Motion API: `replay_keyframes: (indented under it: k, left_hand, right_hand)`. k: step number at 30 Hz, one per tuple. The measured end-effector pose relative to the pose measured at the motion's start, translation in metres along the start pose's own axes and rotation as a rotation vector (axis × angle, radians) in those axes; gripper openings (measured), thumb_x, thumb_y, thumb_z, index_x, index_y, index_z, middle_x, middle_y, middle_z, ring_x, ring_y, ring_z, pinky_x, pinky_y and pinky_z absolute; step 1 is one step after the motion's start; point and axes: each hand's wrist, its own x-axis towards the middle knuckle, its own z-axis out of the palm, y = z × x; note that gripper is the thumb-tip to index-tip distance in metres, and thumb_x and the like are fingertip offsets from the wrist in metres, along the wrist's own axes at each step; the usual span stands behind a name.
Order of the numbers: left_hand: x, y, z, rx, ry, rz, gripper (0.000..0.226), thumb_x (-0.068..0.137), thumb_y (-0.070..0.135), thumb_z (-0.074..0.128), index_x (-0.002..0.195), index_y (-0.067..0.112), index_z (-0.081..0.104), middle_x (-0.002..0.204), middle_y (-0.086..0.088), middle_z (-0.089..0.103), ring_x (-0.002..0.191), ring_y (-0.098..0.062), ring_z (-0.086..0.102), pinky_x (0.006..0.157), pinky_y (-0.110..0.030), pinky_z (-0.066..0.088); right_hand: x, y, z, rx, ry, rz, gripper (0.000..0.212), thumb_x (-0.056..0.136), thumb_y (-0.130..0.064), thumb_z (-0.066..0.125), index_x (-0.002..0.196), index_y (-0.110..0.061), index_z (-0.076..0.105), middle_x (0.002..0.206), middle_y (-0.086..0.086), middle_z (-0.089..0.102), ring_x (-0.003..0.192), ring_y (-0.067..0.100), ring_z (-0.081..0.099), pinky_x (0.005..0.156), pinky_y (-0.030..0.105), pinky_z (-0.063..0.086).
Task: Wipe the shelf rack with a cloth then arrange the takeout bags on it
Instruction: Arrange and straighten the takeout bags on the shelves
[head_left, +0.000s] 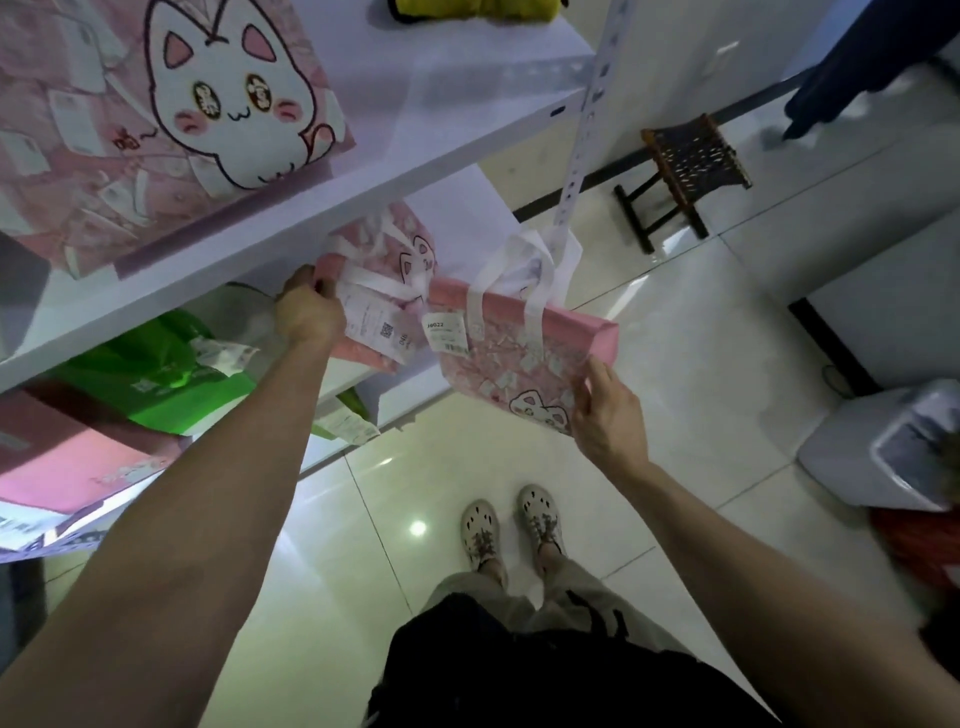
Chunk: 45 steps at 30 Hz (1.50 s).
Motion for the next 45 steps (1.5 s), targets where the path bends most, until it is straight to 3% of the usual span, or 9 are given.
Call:
replay_keyframes:
  k: [10, 13, 18, 21, 26, 32, 35, 41, 45]
  left_hand:
    - [-0.06, -0.033, -0.015, -0.112, 0.022, 0.015, 0.026, 0.096, 0.026, 0.074, 0.115, 0.01, 0.067, 0.113, -0.017, 0.075, 0.105, -0.039, 0.071, 0.086, -0.042, 0.052]
    - [-0.114, -0.042, -0.015, -0.168, 0.017, -0.047, 0.036, 0.097, 0.021, 0.075, 0.13, 0.008, 0.067, 0.119, -0.014, 0.075, 0.11, -0.034, 0.07, 0.088, -0.035, 0.048]
    - [-0.212, -0.059, 0.008, -0.191, -0.239, -0.014, 0.051, 0.096, 0.017, 0.077, 0.144, 0.014, 0.059, 0.123, -0.003, 0.07, 0.114, -0.025, 0.067, 0.098, -0.035, 0.05]
    - [-0.259, -0.078, 0.024, -0.256, -0.39, -0.098, 0.067, 0.094, 0.023, 0.083, 0.153, 0.017, 0.049, 0.126, 0.003, 0.061, 0.116, -0.019, 0.062, 0.102, -0.039, 0.053]
    - [-0.314, -0.152, 0.028, -0.337, -0.349, -0.381, 0.077, 0.091, 0.03, 0.086, 0.155, 0.018, 0.044, 0.133, -0.002, 0.068, 0.117, -0.026, 0.068, 0.102, -0.045, 0.057]
    - [-0.362, -0.247, 0.014, -0.347, -0.277, -0.497, 0.044, 0.094, 0.026, 0.076, 0.135, 0.024, 0.06, 0.124, 0.0, 0.075, 0.106, -0.027, 0.073, 0.082, -0.039, 0.058]
    - [-0.368, -0.301, 0.007, -0.353, -0.21, -0.555, 0.036, 0.091, 0.031, 0.068, 0.127, 0.029, 0.063, 0.116, -0.002, 0.077, 0.097, -0.031, 0.075, 0.083, -0.043, 0.062]
    - [-0.343, -0.4, -0.015, -0.407, -0.092, -0.58, 0.02, 0.1, 0.017, 0.058, 0.118, 0.023, 0.066, 0.107, -0.003, 0.076, 0.08, -0.024, 0.076, 0.069, -0.051, 0.067]
    - [-0.308, -0.471, -0.003, -0.323, -0.021, -0.564, 0.015, 0.091, 0.036, 0.052, 0.104, 0.034, 0.059, 0.096, 0.005, 0.076, 0.084, -0.028, 0.076, 0.067, -0.049, 0.066]
  right_hand:
    - [-0.024, 0.013, -0.004, -0.044, -0.063, -0.066, 0.008, 0.101, -0.013, 0.046, 0.104, -0.02, 0.046, 0.101, 0.007, 0.068, 0.077, 0.039, 0.064, 0.061, 0.052, 0.055]
    - [-0.035, 0.03, -0.006, -0.069, -0.106, -0.126, 0.012, 0.099, -0.01, 0.05, 0.1, -0.02, 0.044, 0.096, 0.007, 0.068, 0.074, 0.038, 0.062, 0.058, 0.049, 0.054]
    - [-0.062, 0.053, -0.005, -0.085, -0.18, -0.198, 0.011, 0.1, -0.012, 0.05, 0.103, -0.022, 0.045, 0.091, 0.006, 0.07, 0.069, 0.036, 0.064, 0.057, 0.046, 0.057]
    - [-0.078, 0.055, 0.007, -0.089, -0.276, -0.246, 0.007, 0.105, -0.015, 0.048, 0.106, -0.022, 0.047, 0.095, 0.005, 0.071, 0.071, 0.034, 0.067, 0.06, 0.047, 0.06]
    - [-0.103, 0.034, 0.042, -0.063, -0.426, -0.343, 0.009, 0.108, -0.021, 0.045, 0.112, -0.025, 0.052, 0.096, 0.004, 0.073, 0.073, 0.029, 0.068, 0.063, 0.041, 0.062]
    - [-0.14, -0.011, 0.114, -0.025, -0.542, -0.381, 0.013, 0.11, -0.033, 0.042, 0.115, -0.028, 0.052, 0.091, 0.0, 0.073, 0.074, 0.025, 0.07, 0.065, 0.043, 0.061]
    - [-0.158, -0.043, 0.161, -0.021, -0.594, -0.354, 0.012, 0.109, -0.038, 0.04, 0.114, -0.032, 0.05, 0.089, 0.0, 0.074, 0.074, 0.027, 0.072, 0.067, 0.044, 0.061]
    - [-0.189, -0.11, 0.253, 0.02, -0.627, -0.235, 0.02, 0.104, -0.022, 0.046, 0.119, -0.034, 0.048, 0.095, -0.001, 0.075, 0.08, 0.025, 0.073, 0.067, 0.044, 0.061]
    - [-0.199, -0.137, 0.323, 0.112, -0.604, -0.174, 0.017, 0.104, -0.016, 0.05, 0.105, -0.032, 0.043, 0.094, -0.001, 0.073, 0.082, 0.022, 0.072, 0.064, 0.035, 0.06]
